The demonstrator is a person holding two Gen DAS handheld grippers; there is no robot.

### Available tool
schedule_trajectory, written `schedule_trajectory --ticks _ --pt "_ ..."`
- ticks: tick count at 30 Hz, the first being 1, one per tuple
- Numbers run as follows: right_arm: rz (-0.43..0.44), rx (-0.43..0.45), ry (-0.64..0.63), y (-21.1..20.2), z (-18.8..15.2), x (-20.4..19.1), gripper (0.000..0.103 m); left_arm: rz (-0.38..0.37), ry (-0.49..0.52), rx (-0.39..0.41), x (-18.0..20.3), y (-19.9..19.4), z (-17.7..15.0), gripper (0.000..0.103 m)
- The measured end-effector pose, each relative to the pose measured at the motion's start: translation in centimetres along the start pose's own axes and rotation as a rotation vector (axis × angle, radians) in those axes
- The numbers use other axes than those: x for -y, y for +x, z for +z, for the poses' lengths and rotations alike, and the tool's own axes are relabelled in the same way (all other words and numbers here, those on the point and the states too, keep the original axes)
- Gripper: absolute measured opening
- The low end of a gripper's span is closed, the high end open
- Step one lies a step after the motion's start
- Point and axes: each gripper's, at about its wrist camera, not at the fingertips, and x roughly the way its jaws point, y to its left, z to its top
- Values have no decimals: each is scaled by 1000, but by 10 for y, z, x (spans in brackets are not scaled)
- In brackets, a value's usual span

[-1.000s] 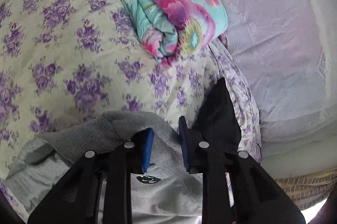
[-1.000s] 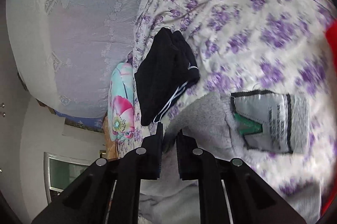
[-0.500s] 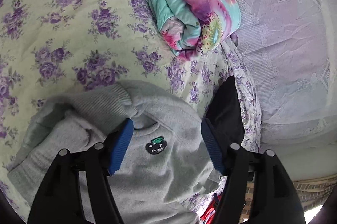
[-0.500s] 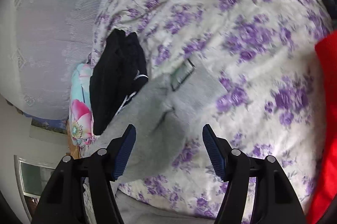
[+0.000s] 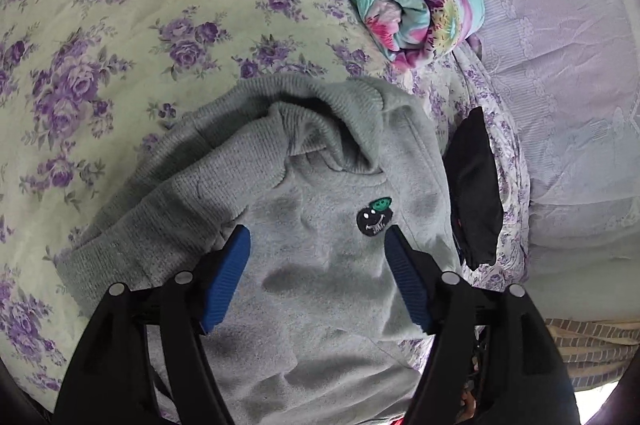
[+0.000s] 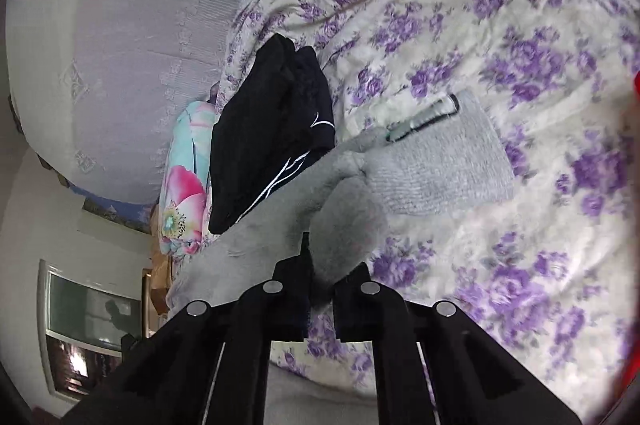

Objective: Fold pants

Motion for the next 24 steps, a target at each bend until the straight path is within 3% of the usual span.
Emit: schedule_trajectory --ticks 4,7,9,12,13,15,19,21,24 --pt "-147 -99 120 28 -19 59 8 -4 8 -40 13 20 7 73" --pt "-158 -61 96 25 -32 56 8 -73 95 -44 48 23 4 73" --pt "-144 -63 127 23 -33 61 8 -69 143 -32 68 29 6 73" --pt "-145 -65 131 14 -32 61 8 -38 71 -35 66 52 30 71" --pt "-149 -57 121 8 -32 59 9 -17 34 -12 59 56 43 65" --pt "-155 -59 96 0 -33 52 9 -4 -13 23 47 59 69 62" --pt "-186 -131 112 10 -45 73 8 -32 -164 -68 14 91 101 57" --pt "-149 -140 157 8 -40 77 9 -56 -166 -110 19 91 106 67" --pt "-178 -119 76 -16 -33 53 24 -45 -59 -143 43 72 97 68"
